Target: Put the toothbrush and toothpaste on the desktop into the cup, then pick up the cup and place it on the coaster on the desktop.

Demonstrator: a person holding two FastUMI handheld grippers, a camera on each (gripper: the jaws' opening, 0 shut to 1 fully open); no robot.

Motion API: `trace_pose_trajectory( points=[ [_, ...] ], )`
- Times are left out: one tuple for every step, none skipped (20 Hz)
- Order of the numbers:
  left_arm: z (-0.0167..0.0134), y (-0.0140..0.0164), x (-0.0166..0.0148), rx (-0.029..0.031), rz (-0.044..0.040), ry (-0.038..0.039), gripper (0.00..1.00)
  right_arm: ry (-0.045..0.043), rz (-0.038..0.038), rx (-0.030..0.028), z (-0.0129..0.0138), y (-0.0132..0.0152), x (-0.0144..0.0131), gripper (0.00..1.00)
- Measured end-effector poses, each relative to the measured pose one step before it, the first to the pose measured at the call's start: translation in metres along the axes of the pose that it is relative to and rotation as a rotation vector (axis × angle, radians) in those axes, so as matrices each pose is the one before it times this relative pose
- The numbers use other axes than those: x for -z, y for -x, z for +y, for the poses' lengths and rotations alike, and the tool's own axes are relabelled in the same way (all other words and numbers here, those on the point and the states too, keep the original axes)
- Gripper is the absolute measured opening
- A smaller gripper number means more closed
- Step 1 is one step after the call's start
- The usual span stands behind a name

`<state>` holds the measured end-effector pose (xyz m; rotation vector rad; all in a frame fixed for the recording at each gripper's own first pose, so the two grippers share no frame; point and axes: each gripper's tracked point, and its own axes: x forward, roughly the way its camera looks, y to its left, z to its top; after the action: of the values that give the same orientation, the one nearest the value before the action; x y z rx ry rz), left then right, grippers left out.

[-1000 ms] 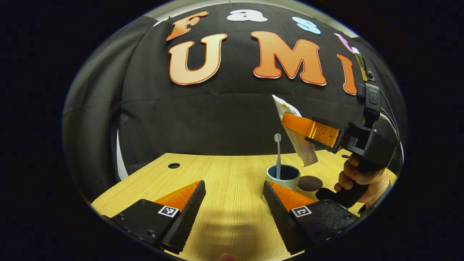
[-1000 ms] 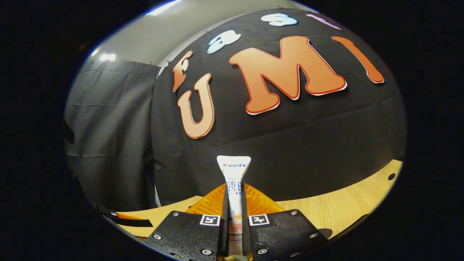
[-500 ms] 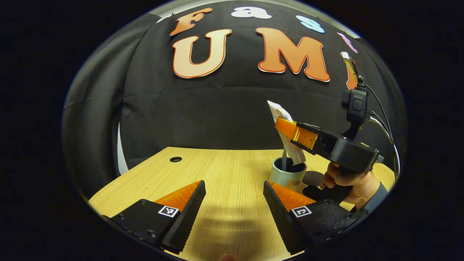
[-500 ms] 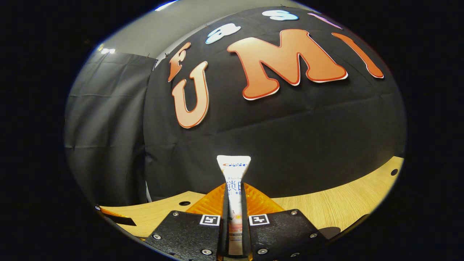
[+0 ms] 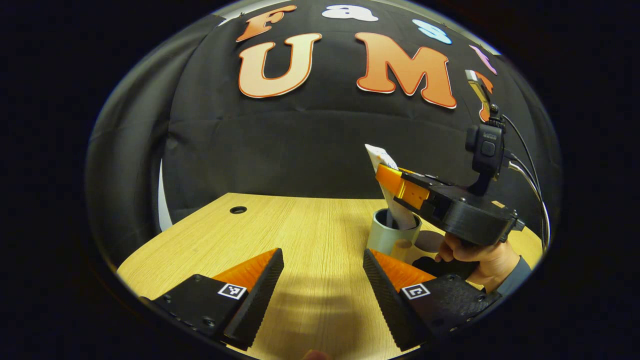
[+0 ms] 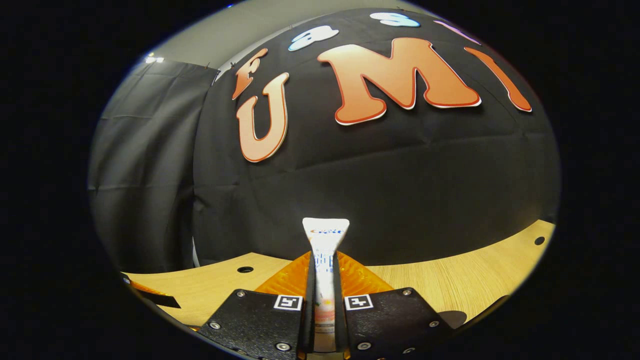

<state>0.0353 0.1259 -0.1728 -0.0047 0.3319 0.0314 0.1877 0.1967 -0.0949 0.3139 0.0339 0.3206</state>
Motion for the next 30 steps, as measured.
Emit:
trace_pose_trajectory(
  points=[
    [-0.00079,0.00067,0.00037,0.00009,0.00128,0.00061,0.97,-0.00708,0.00319,-0.00104,-0.00037,0.00178,0.00010,0.17],
    [-0.00075,0.00015,0.00193,0.00160,0.00354,0.00091,0.97,-0.00541,0.00620,0.00616,-0.00142,0.00176,-0.00022,0.18],
    [-0.00135,0.00059,0.00007,0.00185,0.00547,0.00152,0.96,0.00078,0.00727,0.00969,-0.00353,0.00317,-0.00081,0.18],
    [-0.00200,0.00124,0.00118,0.00281,0.00593,0.00243,0.96,0.00155,0.00230,0.00549,-0.00297,0.00280,-0.00058,0.18],
    [-0.00137,0.00105,0.00007,0.00293,0.00356,0.00306,0.96,0.00322,0.00393,0.00488,-0.00152,0.00259,-0.00101,0.18],
    [-0.00162,0.00103,0.00137,0.00417,0.00178,0.00214,0.97,0.00478,0.00308,0.00626,-0.00253,0.00353,-0.00026,0.18],
    [-0.00160,0.00078,0.00046,0.00130,0.00181,0.00052,0.97,0.00518,0.00403,0.00679,-0.00434,0.00233,0.00125,0.18],
    [-0.00210,0.00153,0.00123,0.00121,0.00345,-0.00056,0.96,0.00245,0.01300,0.00269,-0.00186,0.00378,0.00235,0.18],
    [-0.00211,0.00145,0.00086,0.00045,0.00484,0.00003,0.96,-0.00433,0.01140,-0.00479,-0.00052,0.00241,0.00228,0.18],
    [-0.00215,0.00088,0.00206,0.00180,0.00470,0.00253,0.96,-0.00265,0.01123,-0.00296,-0.00086,0.00242,0.00163,0.19],
    [-0.00151,0.00130,0.00011,0.00163,0.00269,0.00229,0.96,0.00131,0.00777,0.00498,-0.00180,0.00079,0.00157,0.19],
    [-0.00178,0.00231,0.00079,0.00007,0.00476,0.00147,0.96,0.00496,0.00767,0.00367,-0.00187,0.00194,0.00013,0.19],
    [-0.00087,0.00116,0.00034,-0.00017,0.00189,0.00195,0.96,0.00049,0.00671,0.00043,0.00006,0.00044,0.00284,0.19],
    [-0.00024,0.00245,0.00187,-0.00039,0.00302,0.00084,0.96,0.00025,0.00709,-0.00581,-0.00019,0.00104,0.00061,0.20],
    [-0.00063,0.00143,-0.00053,-0.00242,0.00142,0.00013,0.96,0.00247,0.01315,-0.00624,0.00086,0.00263,0.00251,0.20],
    [0.00003,-0.00020,-0.00209,-0.00315,0.00166,0.00076,0.97,-0.00158,0.01560,0.00040,-0.00043,0.00143,0.00260,0.22],
    [0.00071,-0.00011,-0.00107,-0.00100,0.00216,0.00258,0.96,0.00543,0.01729,-0.00048,-0.00024,0.00229,0.00258,0.23],
    [0.00011,0.00049,0.00161,-0.00114,0.00105,0.00198,0.96,0.01274,0.01240,0.00247,-0.00147,0.00318,0.00170,0.26],
    [-0.00031,0.00087,0.00024,0.00064,0.00295,0.00018,0.96,0.01248,0.01180,-0.00053,0.00012,0.00251,0.00130,0.27],
    [-0.00237,0.00015,0.00143,0.00474,0.00269,-0.00005,0.96,0.01257,0.01109,-0.00230,-0.00035,0.00346,0.00027,0.29],
    [-0.00134,0.00099,-0.00065,0.00318,0.00179,-0.00037,0.96,0.00863,0.00950,-0.00454,0.00051,0.00355,0.00021,0.31],
    [-0.00370,0.00170,0.00074,0.00351,0.00072,-0.00234,0.97,0.01116,0.00889,-0.00465,0.00050,0.00415,-0.00056,0.24],
    [-0.00222,0.00092,-0.00071,0.00036,0.00204,-0.00313,0.97,0.00951,-0.01214,0.00548,-0.00225,0.00411,-0.00489,0.35],
    [-0.00189,0.00130,-0.00029,0.00056,0.00045,-0.00283,0.97,0.00547,-0.01237,0.00395,-0.00285,0.00149,-0.00472,0.36],
    [-0.00147,-0.00005,-0.00164,0.00187,-0.00033,-0.00235,0.97,0.00344,-0.01182,0.00813,-0.00357,0.00587,-0.00892,0.36],
    [-0.00208,0.00015,-0.00313,0.00275,0.00083,-0.00469,0.97,-0.00202,-0.01386,0.00521,-0.00444,0.00575,-0.00830,0.37],
    [-0.00268,-0.00073,-0.00224,-0.00157,0.00193,-0.00799,0.96,-0.00166,-0.01416,0.00340,-0.00318,0.00471,-0.00700,0.37],
    [-0.00274,-0.00094,-0.00080,-0.00013,0.00143,-0.01085,0.97,-0.00018,-0.01783,0.00184,-0.00353,0.00649,-0.00893,0.40],
    [-0.00335,0.00041,-0.00389,0.00449,0.00031,-0.00985,0.97,0.00217,-0.01570,0.00328,-0.00375,0.00704,-0.00964,0.41],
    [-0.00416,-0.00058,-0.00320,0.00717,0.00007,-0.00740,0.96,0.00426,-0.01048,0.00307,-0.00453,0.00793,-0.00823,0.46]
  ],
)
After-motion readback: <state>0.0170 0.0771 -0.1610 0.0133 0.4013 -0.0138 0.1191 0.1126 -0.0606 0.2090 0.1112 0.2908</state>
